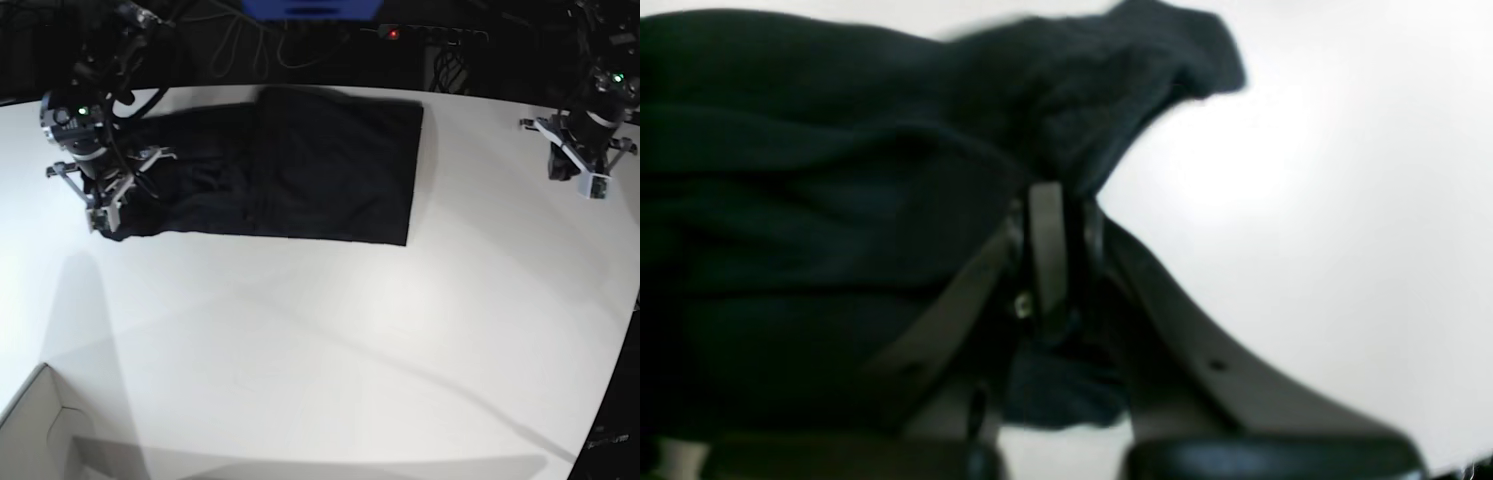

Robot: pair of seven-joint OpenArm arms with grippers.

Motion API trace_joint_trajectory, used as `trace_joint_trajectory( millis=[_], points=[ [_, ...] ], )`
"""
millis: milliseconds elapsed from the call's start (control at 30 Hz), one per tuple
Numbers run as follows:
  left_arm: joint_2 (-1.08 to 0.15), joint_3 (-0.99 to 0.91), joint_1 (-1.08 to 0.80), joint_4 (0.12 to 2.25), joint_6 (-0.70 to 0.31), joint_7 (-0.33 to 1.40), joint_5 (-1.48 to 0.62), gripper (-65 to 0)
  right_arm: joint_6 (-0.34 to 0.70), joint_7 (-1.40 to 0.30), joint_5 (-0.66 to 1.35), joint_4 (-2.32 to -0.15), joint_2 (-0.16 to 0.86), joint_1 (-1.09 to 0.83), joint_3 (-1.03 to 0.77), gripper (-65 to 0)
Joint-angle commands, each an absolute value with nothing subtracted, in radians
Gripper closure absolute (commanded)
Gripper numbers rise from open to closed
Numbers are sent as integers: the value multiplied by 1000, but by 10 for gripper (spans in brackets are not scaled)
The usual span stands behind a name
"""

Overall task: Layout the t-shirt on the table in an organized manner, then fold the t-shirt properly
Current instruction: 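Grasp the folded shirt's end with the right gripper and lift it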

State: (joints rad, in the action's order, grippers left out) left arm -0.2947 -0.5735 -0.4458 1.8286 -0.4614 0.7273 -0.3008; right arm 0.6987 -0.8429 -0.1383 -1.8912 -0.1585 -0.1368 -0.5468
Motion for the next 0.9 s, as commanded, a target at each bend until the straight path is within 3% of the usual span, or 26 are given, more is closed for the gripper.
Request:
trace_joint_trajectory(
  millis=[0, 167, 867],
  points=[
    [-294, -593, -447, 1844, -481, 710, -303, -52, 698, -828, -127, -1928, -157, -145, -524, 0],
    [-252, -677, -447, 1847, -545, 710, -300, -52, 698, -828, -127, -1992, -157, -206, -378, 0],
    [-240, -814, -518, 1856, -545, 710, -298, -52, 698, -816, -128, -2015, -157, -206, 320, 0]
  ],
)
